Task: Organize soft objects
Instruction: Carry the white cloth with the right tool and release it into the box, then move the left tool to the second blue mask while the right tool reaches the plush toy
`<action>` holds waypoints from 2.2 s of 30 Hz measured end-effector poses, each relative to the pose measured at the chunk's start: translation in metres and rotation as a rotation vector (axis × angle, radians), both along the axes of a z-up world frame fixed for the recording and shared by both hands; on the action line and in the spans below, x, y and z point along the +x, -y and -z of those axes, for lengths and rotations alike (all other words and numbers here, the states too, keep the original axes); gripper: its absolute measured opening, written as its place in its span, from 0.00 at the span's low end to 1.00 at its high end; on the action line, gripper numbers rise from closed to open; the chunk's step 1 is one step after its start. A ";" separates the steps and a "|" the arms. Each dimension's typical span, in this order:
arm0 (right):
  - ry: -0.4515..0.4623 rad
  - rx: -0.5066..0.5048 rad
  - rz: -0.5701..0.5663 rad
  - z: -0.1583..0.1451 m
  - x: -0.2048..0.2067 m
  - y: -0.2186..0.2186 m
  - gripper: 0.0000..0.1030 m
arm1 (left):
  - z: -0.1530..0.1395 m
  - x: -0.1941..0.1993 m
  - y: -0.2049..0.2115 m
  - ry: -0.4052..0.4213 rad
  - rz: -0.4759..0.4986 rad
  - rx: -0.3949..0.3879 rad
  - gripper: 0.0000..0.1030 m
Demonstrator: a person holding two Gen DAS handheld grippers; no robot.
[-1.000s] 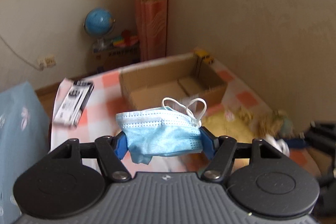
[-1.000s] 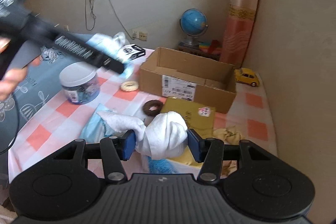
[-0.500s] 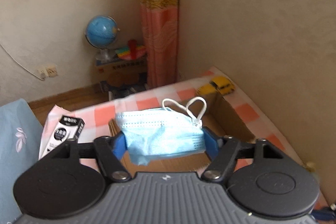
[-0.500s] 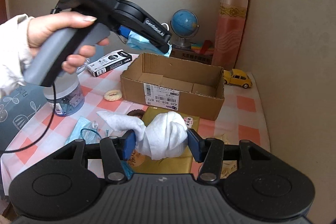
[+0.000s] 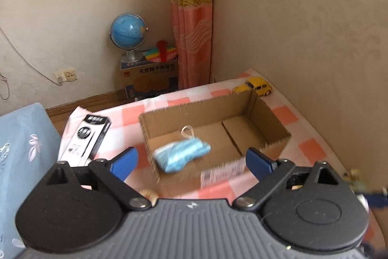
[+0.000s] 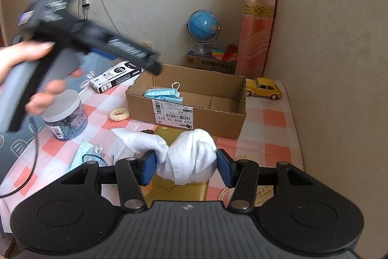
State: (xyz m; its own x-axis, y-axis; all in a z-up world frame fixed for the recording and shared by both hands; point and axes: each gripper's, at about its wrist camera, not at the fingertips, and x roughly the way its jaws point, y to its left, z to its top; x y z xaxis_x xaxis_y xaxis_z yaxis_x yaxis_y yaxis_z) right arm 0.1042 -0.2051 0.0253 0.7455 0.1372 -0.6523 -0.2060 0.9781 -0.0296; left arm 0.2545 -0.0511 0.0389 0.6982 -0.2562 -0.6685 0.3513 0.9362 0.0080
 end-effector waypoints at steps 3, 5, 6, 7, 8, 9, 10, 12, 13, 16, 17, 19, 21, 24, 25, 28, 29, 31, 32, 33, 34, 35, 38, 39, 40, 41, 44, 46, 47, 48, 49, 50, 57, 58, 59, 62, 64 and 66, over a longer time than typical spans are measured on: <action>-0.012 0.000 0.016 -0.001 0.003 0.001 0.56 | -0.005 -0.025 -0.013 0.007 -0.001 0.007 0.96; -0.021 0.000 0.024 -0.001 0.006 0.002 0.56 | -0.009 -0.044 -0.024 0.028 -0.006 0.006 0.98; -0.022 0.000 0.029 -0.002 0.008 0.002 0.56 | -0.011 -0.054 -0.030 0.036 -0.013 0.004 0.98; -0.027 0.001 0.035 -0.002 0.010 0.003 0.56 | -0.011 -0.064 -0.036 0.043 -0.018 -0.001 0.98; -0.032 0.002 0.039 -0.002 0.012 0.002 0.56 | -0.011 -0.074 -0.042 0.052 -0.020 -0.007 0.98; -0.034 0.001 0.041 -0.003 0.015 0.002 0.56 | -0.011 -0.082 -0.046 0.057 -0.018 -0.012 0.98; -0.034 -0.001 0.044 -0.004 0.018 0.002 0.56 | -0.010 -0.090 -0.051 0.057 -0.017 -0.016 0.98; -0.035 -0.003 0.046 -0.006 0.025 0.000 0.56 | -0.008 -0.104 -0.058 0.050 -0.018 -0.022 0.98; -0.034 0.001 0.046 -0.008 0.029 0.000 0.56 | -0.006 -0.109 -0.060 0.044 -0.017 -0.022 0.98; -0.031 0.014 0.045 -0.014 0.044 -0.001 0.56 | -0.002 -0.122 -0.066 0.043 -0.033 -0.021 0.98; -0.032 0.015 0.043 -0.015 0.050 -0.002 0.56 | 0.000 -0.126 -0.068 0.044 -0.039 -0.016 0.98; -0.033 0.012 0.038 -0.018 0.064 -0.004 0.56 | 0.003 -0.132 -0.070 0.046 -0.044 -0.012 0.98; -0.036 0.009 0.037 -0.020 0.080 -0.007 0.56 | 0.005 -0.139 -0.073 0.056 -0.032 -0.018 0.98; -0.048 0.021 0.042 -0.021 0.111 -0.008 0.56 | 0.010 -0.145 -0.074 0.065 -0.011 -0.029 0.98; -0.050 0.020 0.044 -0.021 0.121 -0.009 0.56 | 0.011 -0.147 -0.074 0.064 -0.008 -0.025 0.98; -0.062 0.016 0.056 -0.019 0.154 -0.012 0.56 | 0.016 -0.150 -0.074 0.062 0.002 -0.007 0.98; -0.067 0.015 0.057 -0.019 0.163 -0.013 0.56 | 0.017 -0.150 -0.075 0.059 0.001 -0.004 0.98; -0.067 0.008 0.062 -0.018 0.179 -0.015 0.65 | 0.021 -0.150 -0.077 0.050 -0.004 0.005 0.98; -0.063 0.000 0.070 -0.019 0.184 -0.015 0.78 | 0.023 -0.150 -0.079 0.047 -0.010 0.007 0.98; -0.054 -0.008 0.080 -0.020 0.188 -0.016 0.84 | 0.024 -0.149 -0.081 0.044 -0.017 0.005 0.98; -0.037 -0.012 0.081 -0.022 0.187 -0.017 0.95 | 0.024 -0.148 -0.083 0.040 -0.022 0.004 0.98; -0.019 -0.011 0.073 -0.024 0.185 -0.017 1.00 | 0.025 -0.147 -0.086 0.037 -0.027 0.001 0.98; 0.004 0.001 0.059 -0.031 0.173 -0.015 1.00 | 0.028 -0.146 -0.093 0.032 -0.046 0.005 0.98; 0.002 0.009 0.057 -0.032 0.169 -0.014 1.00 | 0.029 -0.145 -0.094 0.029 -0.050 0.006 0.98; 0.003 0.012 0.060 -0.034 0.164 -0.012 1.00 | 0.029 -0.144 -0.096 0.026 -0.053 0.005 0.98; 0.004 0.008 0.068 -0.035 0.160 -0.012 1.00 | 0.030 -0.144 -0.097 0.023 -0.053 0.003 0.98; 0.001 0.014 0.094 -0.037 0.144 -0.008 1.00 | 0.030 -0.145 -0.097 0.027 -0.043 0.003 0.98; -0.002 0.026 0.109 -0.039 0.130 -0.005 1.00 | 0.030 -0.147 -0.096 0.030 -0.036 0.005 0.98; 0.001 0.029 0.113 -0.039 0.122 -0.003 1.00 | 0.030 -0.148 -0.095 0.033 -0.032 0.006 0.98; 0.004 0.029 0.118 -0.039 0.113 -0.002 1.00 | 0.029 -0.149 -0.095 0.034 -0.028 0.007 0.98; 0.003 0.028 0.126 -0.039 0.104 -0.001 1.00 | 0.029 -0.150 -0.095 0.036 -0.021 0.008 0.98; 0.003 0.025 0.134 -0.038 0.096 0.000 1.00 | 0.029 -0.152 -0.094 0.039 -0.015 0.011 0.98; 0.007 0.032 0.227 -0.027 0.040 0.021 1.00 | 0.032 -0.161 -0.091 0.041 0.016 0.019 0.98; 0.008 0.036 0.245 -0.025 0.031 0.024 1.00 | 0.033 -0.162 -0.089 0.041 0.019 0.021 0.98; 0.007 0.040 0.256 -0.022 0.024 0.027 1.00 | 0.034 -0.163 -0.088 0.041 0.025 0.021 0.98; -0.002 0.045 0.288 -0.013 0.004 0.034 1.00 | 0.038 -0.165 -0.087 0.027 0.043 0.016 0.98; -0.007 0.032 0.309 -0.005 -0.009 0.036 1.00 | 0.042 -0.165 -0.086 0.018 0.053 0.018 0.98; -0.015 0.018 0.323 0.004 -0.020 0.037 1.00 | 0.047 -0.166 -0.086 0.011 0.057 0.023 0.98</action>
